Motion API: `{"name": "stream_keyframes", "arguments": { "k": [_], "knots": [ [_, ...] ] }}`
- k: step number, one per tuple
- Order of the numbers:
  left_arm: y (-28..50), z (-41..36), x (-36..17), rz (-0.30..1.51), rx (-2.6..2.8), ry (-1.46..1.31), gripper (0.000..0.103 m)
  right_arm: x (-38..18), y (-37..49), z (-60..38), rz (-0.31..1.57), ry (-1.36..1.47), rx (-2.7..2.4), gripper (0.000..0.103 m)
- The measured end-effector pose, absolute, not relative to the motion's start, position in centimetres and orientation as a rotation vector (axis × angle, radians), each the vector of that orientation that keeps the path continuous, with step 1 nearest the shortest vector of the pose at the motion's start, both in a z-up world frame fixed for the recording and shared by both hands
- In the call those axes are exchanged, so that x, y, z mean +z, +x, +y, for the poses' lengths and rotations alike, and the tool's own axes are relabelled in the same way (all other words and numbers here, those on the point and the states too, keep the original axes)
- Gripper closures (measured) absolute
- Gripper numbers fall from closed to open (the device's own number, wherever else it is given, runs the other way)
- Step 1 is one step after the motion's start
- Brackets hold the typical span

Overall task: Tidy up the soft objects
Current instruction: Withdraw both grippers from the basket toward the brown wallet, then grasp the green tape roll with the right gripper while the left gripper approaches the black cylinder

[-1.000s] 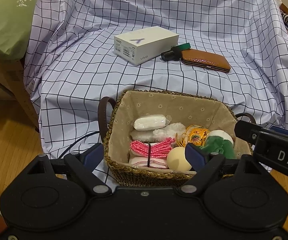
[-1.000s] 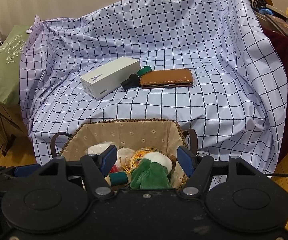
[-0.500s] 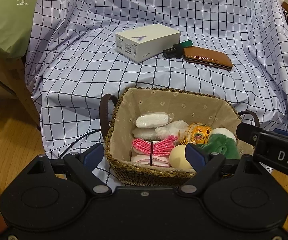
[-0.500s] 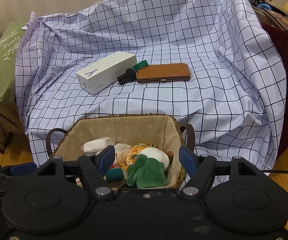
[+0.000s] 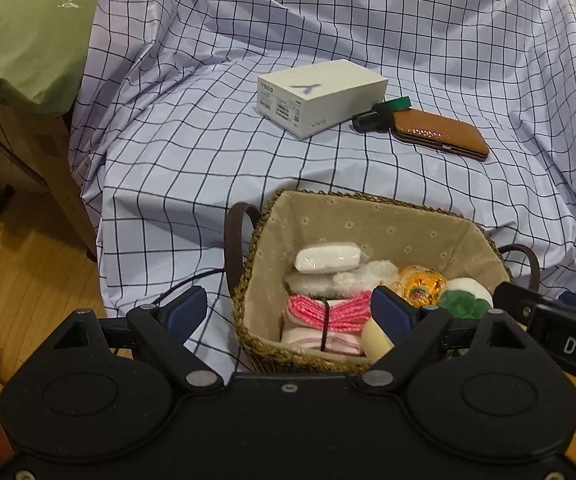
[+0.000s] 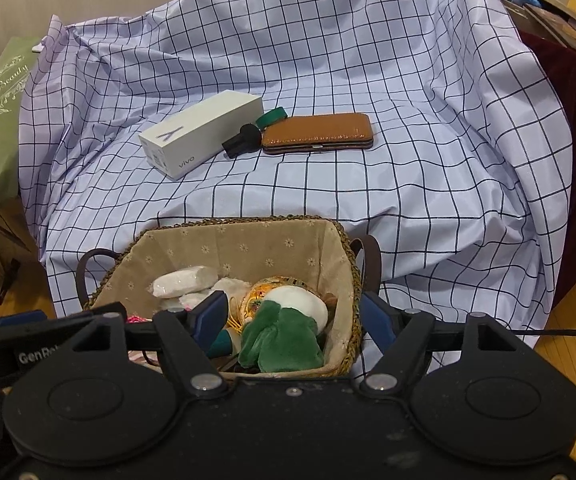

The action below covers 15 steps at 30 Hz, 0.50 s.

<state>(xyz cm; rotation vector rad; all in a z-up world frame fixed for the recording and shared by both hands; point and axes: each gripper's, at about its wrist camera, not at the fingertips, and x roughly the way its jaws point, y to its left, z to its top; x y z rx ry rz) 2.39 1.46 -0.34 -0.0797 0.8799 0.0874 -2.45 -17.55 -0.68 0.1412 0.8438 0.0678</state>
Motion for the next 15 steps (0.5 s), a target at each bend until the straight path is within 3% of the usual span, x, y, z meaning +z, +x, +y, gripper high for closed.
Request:
{"name": "stream_keyframes", "arguments": {
  "k": [6, 15],
  "knots": [
    [3.3, 1.3, 0.1, 0.858, 0.092, -0.058, 0.011, -1.2, -1.2, -17.9, 0.867, 0.142, 0.059, 0.02],
    [6.0, 1.2, -0.1, 0.865, 0.065, -0.059, 0.008, -1.4, 1.9, -18.2, 0.87, 0.106, 0.052, 0.017]
  ]
}}
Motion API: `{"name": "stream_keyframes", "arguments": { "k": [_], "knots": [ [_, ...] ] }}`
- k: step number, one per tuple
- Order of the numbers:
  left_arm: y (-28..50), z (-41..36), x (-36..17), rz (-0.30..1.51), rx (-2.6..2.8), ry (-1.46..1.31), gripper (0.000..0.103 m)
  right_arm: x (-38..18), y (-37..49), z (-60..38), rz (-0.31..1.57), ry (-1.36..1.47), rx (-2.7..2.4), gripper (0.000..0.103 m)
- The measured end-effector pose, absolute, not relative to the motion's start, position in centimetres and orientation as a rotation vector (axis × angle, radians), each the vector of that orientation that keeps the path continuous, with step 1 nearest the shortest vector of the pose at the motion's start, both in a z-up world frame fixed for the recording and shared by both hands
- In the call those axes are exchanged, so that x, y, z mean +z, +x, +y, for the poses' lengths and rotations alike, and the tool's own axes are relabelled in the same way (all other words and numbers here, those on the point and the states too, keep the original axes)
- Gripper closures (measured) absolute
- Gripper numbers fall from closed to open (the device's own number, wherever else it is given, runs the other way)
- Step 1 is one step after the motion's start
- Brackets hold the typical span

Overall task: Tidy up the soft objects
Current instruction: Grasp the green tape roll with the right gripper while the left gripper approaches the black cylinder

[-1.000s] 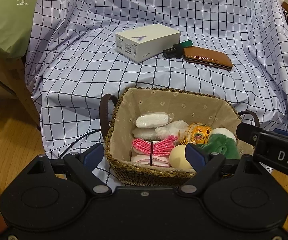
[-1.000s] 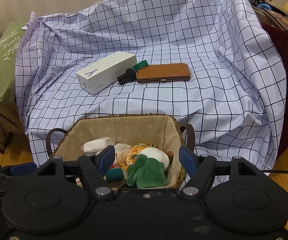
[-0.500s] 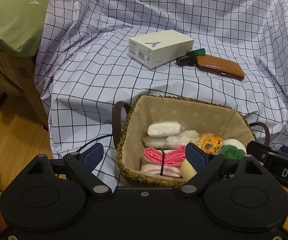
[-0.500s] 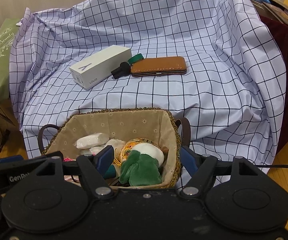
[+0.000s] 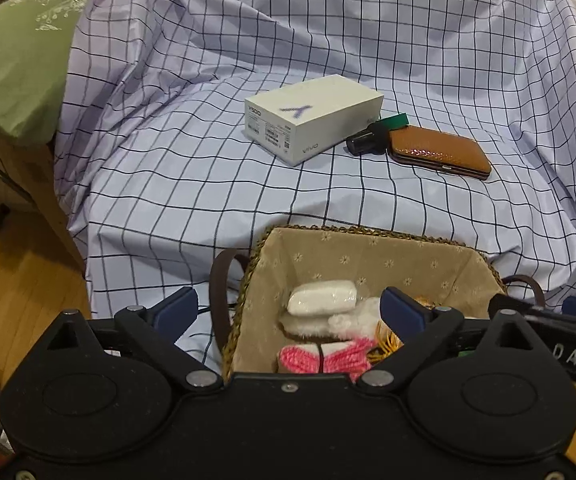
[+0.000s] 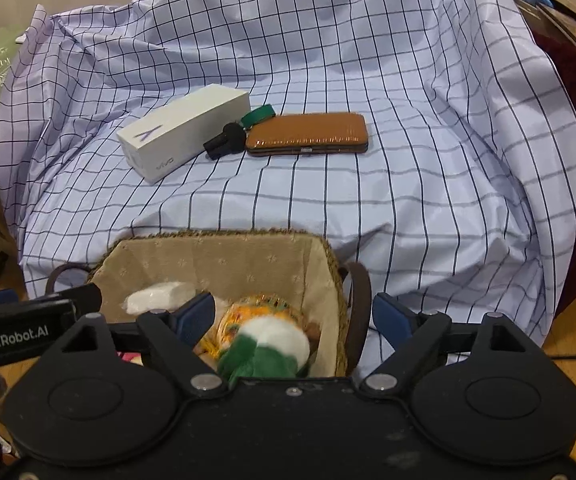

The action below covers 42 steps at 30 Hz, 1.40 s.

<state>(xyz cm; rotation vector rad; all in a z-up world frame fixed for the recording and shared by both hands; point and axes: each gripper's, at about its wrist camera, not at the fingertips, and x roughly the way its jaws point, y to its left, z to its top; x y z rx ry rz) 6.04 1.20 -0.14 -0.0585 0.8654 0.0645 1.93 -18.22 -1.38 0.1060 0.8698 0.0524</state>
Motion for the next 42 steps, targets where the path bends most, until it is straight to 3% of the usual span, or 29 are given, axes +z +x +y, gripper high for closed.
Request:
{"name": "stream_keyframes", "arguments": {
  "k": [26, 35, 42],
  "knots": [
    [19.2, 0.8, -2.1, 0.945, 0.022, -0.06, 0.008, -0.1, 21.5, -15.1, 0.722, -0.132, 0.1, 0.015],
    [20.9, 0.6, -2.8, 0.975, -0.002, -0.083, 0.008, -1.7, 27.8, -13.3, 0.727, -0.217, 0.166, 0.028],
    [22.0, 0.5, -3.8, 1.024, -0.007, -0.102, 0.008, -3.0, 30.6, -12.7, 0.75, -0.283, 0.217, 0.029]
  ]
}}
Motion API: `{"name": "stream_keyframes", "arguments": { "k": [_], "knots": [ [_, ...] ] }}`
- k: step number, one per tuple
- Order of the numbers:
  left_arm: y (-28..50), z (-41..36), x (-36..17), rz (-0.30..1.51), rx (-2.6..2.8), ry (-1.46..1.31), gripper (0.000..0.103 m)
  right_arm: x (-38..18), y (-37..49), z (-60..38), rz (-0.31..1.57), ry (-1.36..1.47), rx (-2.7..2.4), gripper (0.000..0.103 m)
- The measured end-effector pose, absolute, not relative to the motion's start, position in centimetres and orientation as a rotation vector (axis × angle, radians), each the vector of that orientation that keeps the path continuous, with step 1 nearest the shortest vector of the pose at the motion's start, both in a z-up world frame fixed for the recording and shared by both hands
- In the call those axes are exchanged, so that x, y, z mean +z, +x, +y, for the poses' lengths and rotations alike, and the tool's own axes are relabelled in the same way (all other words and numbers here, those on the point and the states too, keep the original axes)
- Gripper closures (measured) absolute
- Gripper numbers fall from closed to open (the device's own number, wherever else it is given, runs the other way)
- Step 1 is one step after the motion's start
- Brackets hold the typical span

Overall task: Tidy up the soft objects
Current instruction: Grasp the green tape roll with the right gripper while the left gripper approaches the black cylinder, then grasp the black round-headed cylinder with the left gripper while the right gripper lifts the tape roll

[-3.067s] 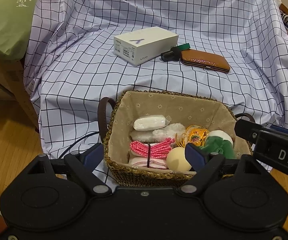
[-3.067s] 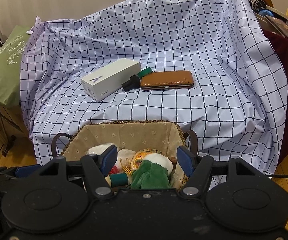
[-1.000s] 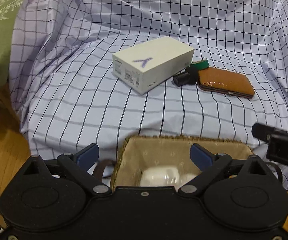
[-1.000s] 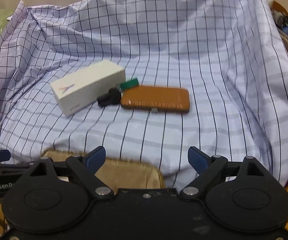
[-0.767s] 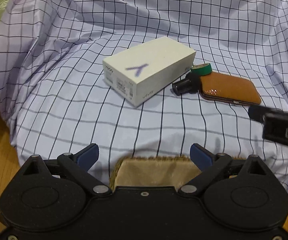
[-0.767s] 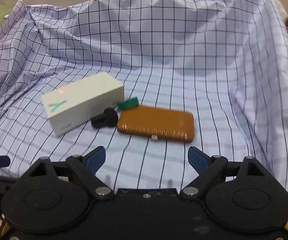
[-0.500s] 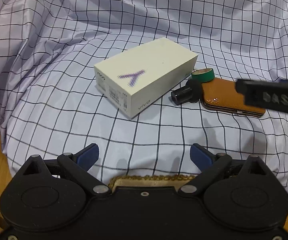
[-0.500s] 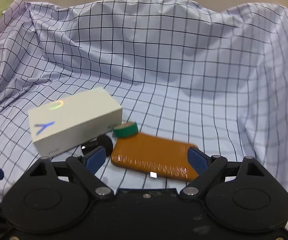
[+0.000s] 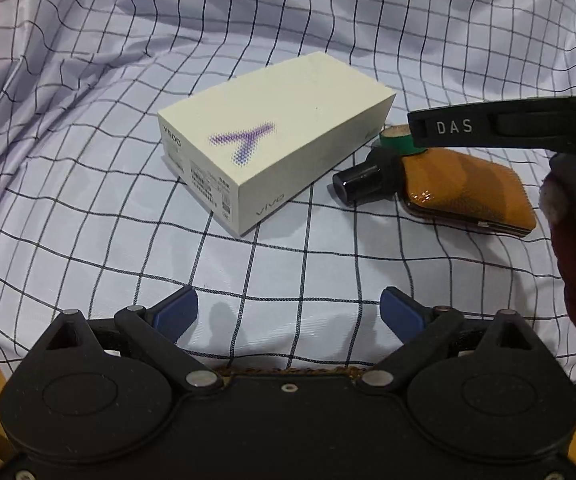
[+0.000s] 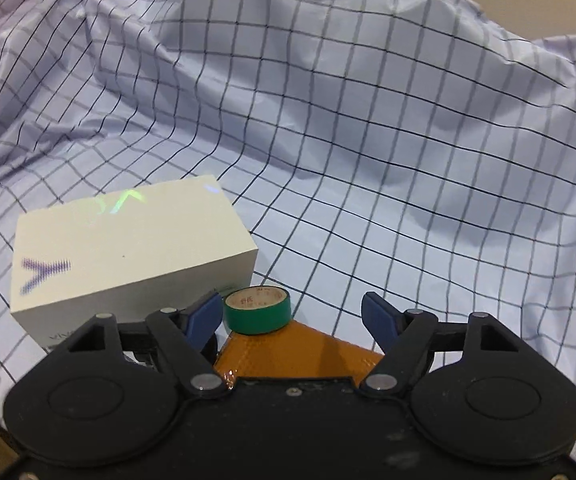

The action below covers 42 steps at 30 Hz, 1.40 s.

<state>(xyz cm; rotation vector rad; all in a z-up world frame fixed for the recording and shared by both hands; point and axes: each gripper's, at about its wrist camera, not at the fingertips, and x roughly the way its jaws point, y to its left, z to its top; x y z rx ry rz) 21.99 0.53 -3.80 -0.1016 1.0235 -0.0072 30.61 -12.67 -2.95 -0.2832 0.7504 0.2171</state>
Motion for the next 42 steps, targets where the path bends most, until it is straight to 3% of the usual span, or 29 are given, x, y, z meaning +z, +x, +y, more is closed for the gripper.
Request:
{"name": "stream_keyframes", "arguments": {
  "k": [11, 16, 20, 42],
  "knots": [
    [22.7, 0.8, -4.2, 1.045, 0.006, -0.119, 0.008, -5.3, 32.8, -11.6, 0.795, -0.336, 0.252, 0.035],
    [22.7, 1.0, -4.2, 1.049, 0.012, -0.123, 0.008, -5.4, 32.9, -11.4, 0.79, -0.339, 0.287, 0.045],
    [22.6, 0.9, -4.1, 1.052, 0.013, -0.123, 0.009, -5.5, 32.8, -11.3, 0.783, -0.341, 0.312, 0.061],
    [24.5, -1.2, -3.7, 1.056, 0.014, -0.197, 0.009, -4.3, 29.4, -18.7, 0.687, -0.111, 0.15, 0.06]
  ]
}}
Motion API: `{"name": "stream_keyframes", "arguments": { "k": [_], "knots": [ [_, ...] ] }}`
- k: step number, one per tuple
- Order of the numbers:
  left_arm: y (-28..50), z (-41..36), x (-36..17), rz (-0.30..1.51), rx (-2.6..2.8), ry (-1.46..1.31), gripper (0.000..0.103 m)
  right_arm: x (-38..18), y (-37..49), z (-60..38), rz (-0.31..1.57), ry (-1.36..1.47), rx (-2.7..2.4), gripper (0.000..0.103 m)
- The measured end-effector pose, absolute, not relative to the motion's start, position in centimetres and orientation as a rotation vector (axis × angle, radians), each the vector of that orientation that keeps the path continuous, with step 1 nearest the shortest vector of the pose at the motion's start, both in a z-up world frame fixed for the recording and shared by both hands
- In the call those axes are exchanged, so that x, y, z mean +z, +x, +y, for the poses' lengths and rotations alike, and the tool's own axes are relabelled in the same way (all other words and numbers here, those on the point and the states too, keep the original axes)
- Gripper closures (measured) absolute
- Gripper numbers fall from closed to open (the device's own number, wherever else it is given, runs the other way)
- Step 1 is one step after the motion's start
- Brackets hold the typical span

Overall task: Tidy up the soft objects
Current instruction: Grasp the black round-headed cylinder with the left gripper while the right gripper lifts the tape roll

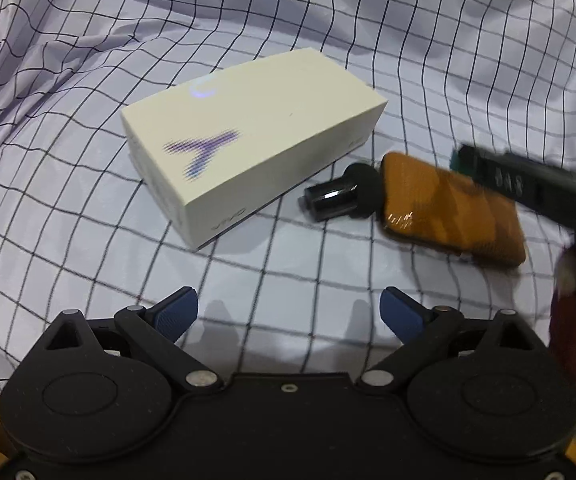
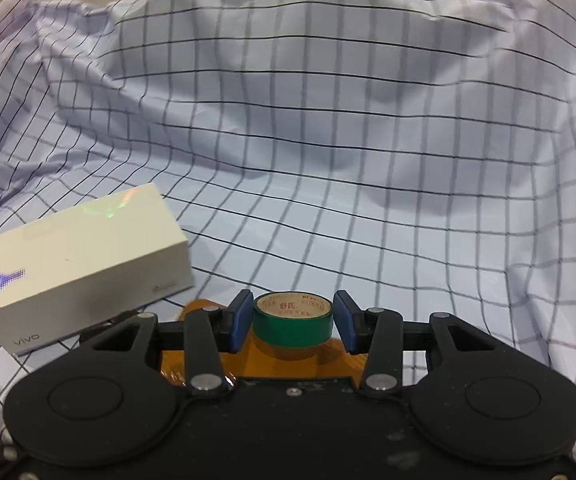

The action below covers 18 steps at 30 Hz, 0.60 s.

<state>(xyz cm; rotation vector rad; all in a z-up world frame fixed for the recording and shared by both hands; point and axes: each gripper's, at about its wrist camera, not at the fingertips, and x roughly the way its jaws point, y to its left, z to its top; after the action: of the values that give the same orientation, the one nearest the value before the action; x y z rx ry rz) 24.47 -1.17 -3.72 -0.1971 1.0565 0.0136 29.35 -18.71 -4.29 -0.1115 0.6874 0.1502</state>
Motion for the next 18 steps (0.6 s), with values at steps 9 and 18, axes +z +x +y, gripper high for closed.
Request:
{"name": "stream_keyframes", "arguments": {
  "k": [9, 18],
  "knots": [
    [27.0, -2.4, -2.6, 1.011, 0.06, -0.3, 0.009, -5.4, 27.2, -20.0, 0.661, -0.09, 0.124, 0.061],
    [29.8, -3.6, -3.5, 1.002, 0.148, -0.351, 0.009, -5.4, 26.2, -20.6, 0.626, -0.056, 0.128, 0.06]
  ]
}}
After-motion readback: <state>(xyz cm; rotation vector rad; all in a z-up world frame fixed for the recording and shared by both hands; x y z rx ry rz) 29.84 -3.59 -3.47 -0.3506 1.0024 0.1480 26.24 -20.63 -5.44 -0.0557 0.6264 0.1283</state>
